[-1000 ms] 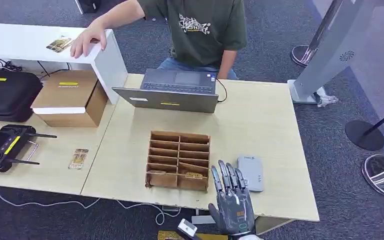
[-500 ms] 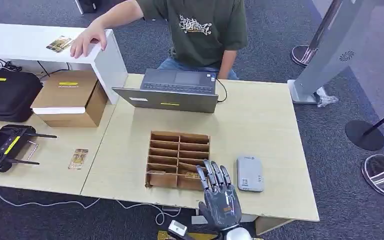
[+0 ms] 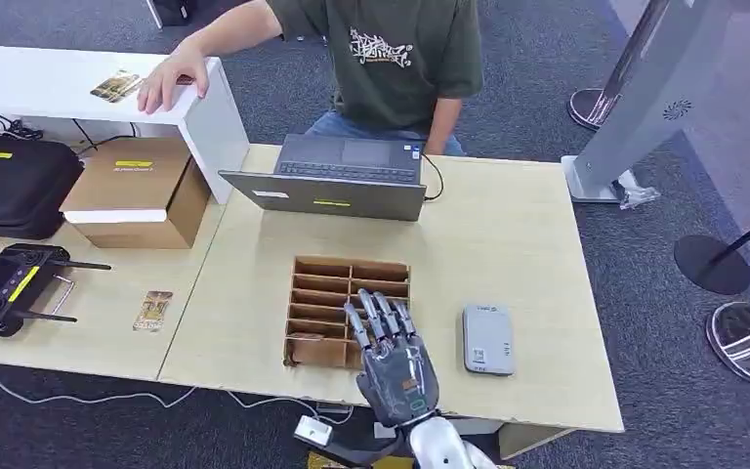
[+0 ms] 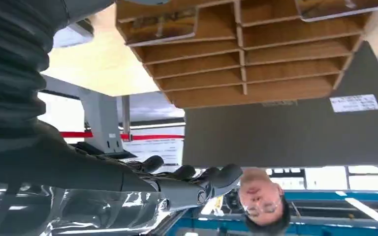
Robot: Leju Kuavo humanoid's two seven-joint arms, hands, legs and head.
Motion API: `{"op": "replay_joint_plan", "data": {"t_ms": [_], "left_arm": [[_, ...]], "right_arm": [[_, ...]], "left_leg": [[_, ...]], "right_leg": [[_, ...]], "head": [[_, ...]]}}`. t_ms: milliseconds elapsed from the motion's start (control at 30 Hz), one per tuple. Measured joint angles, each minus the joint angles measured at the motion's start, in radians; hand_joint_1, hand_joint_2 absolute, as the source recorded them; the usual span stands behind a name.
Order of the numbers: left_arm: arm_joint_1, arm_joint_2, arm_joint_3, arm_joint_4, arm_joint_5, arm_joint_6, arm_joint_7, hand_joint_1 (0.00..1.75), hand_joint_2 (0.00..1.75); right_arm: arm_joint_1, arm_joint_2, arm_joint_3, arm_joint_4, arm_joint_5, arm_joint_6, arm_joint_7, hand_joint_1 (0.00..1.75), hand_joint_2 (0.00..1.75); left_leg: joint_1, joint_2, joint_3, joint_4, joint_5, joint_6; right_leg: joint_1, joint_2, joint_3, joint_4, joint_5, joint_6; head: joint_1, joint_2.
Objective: Pass the card to the sensor for recognition and then transmit it.
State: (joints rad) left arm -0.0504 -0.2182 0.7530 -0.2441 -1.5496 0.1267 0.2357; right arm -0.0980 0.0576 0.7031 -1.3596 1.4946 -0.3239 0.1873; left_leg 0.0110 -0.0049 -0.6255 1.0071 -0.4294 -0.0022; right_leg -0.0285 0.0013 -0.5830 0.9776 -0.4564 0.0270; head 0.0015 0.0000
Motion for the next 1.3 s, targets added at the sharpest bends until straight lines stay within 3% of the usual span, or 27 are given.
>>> {"op": "replay_joint_plan", "data": {"t_ms": [300,600,1000,1300], "left_arm": [[0.0,0.0,0.007,0.0,0.0,0.002,-0.008,0.0,0.0],[0.0,0.002,0.007,0.0,0.0,0.01,-0.008,0.0,0.0],[0.0,0.002,0.007,0.0,0.0,0.023,-0.008,0.0,0.0],[0.0,0.0,0.006,0.0,0.0,0.035,-0.006,0.0,0.0]], "right_arm": [[-0.039,0.031,0.005,0.021,0.0,0.024,-0.011,0.0,1.75],[-0.061,0.051,0.003,0.056,-0.003,0.14,-0.002,0.0,1.75],[-0.065,0.055,0.002,0.07,-0.007,0.202,0.009,0.0,1.75],[-0.077,0.072,0.001,0.082,-0.019,0.302,0.031,0.0,1.75]], "left_leg": [[0.0,0.0,0.0,0.0,0.0,0.0],[0.0,0.0,0.0,0.0,0.0,0.0],[0.0,0.0,0.0,0.0,0.0,0.0],[0.0,0.0,0.0,0.0,0.0,0.0]], "right_leg": [[0.0,0.0,0.0,0.0,0.0,0.0],[0.0,0.0,0.0,0.0,0.0,0.0],[0.0,0.0,0.0,0.0,0.0,0.0],[0.0,0.0,0.0,0.0,0.0,0.0]], "head": [[0.0,0.0],[0.0,0.0],[0.0,0.0],[0.0,0.0]]}}
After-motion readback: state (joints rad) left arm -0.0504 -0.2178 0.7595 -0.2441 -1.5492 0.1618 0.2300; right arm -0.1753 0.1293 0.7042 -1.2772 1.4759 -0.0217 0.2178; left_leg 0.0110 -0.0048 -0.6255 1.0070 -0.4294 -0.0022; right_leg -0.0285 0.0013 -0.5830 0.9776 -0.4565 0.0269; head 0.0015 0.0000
